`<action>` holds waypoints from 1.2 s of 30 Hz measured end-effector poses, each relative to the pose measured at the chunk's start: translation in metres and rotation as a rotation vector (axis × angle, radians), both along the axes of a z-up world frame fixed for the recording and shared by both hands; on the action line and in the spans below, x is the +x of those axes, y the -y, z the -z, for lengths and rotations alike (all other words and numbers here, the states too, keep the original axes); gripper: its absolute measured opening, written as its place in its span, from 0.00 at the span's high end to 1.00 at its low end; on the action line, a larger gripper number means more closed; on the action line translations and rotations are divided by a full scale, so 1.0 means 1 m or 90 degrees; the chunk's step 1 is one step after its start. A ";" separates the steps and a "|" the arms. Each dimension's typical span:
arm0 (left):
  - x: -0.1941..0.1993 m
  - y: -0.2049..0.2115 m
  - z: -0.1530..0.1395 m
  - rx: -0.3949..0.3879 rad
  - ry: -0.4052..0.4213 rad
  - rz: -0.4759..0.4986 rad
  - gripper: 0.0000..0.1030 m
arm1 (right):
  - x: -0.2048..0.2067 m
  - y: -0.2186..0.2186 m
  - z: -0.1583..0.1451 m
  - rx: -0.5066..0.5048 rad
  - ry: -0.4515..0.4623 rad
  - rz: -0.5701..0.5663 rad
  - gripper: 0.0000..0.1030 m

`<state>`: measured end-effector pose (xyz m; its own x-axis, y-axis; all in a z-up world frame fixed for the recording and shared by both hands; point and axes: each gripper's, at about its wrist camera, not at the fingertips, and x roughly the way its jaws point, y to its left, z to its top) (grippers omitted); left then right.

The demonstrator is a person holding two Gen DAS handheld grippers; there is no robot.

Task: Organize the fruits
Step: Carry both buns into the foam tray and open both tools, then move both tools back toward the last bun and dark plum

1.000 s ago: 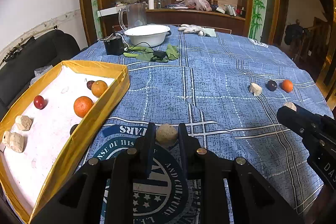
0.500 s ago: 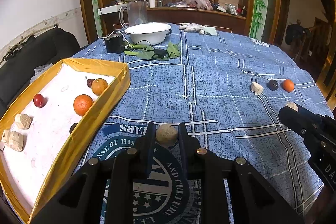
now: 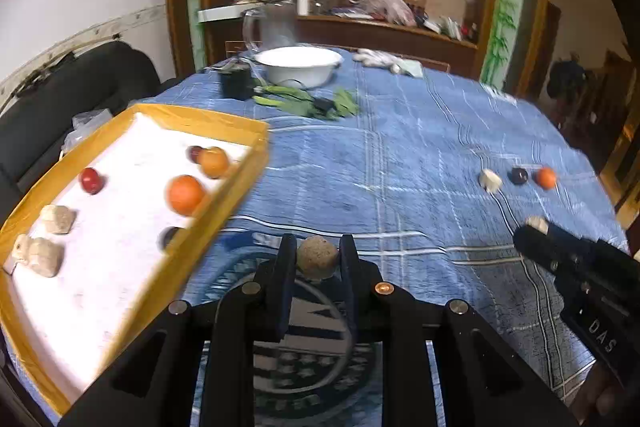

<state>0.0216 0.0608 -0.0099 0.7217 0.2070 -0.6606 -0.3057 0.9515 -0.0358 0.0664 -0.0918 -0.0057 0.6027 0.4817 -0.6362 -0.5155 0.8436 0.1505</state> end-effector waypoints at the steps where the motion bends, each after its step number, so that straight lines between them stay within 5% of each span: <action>1: -0.007 -0.010 -0.005 0.005 0.005 -0.016 0.81 | -0.002 -0.006 -0.002 -0.002 0.001 -0.011 0.76; 12: -0.048 -0.142 -0.008 -0.018 -0.039 -0.219 0.81 | -0.005 -0.148 -0.020 0.023 -0.008 -0.192 0.76; 21: -0.051 -0.173 0.016 -0.079 -0.093 -0.253 0.80 | 0.024 -0.245 0.003 -0.003 -0.038 -0.227 0.75; 23: -0.050 -0.176 0.016 -0.099 -0.092 -0.248 0.65 | 0.027 -0.256 0.007 -0.027 -0.033 -0.226 0.66; 26: -0.054 -0.177 0.012 -0.103 -0.084 -0.252 0.36 | 0.030 -0.250 0.005 -0.022 -0.029 -0.219 0.52; 28: -0.057 -0.174 0.009 -0.086 -0.074 -0.269 0.27 | 0.031 -0.232 -0.005 -0.008 -0.015 -0.206 0.47; 31: -0.057 -0.166 0.001 -0.075 -0.045 -0.273 0.25 | 0.032 -0.192 -0.021 -0.001 0.020 -0.174 0.27; 36: -0.035 -0.121 -0.016 -0.063 -0.012 -0.190 0.25 | 0.049 -0.083 -0.030 -0.030 0.038 -0.049 0.24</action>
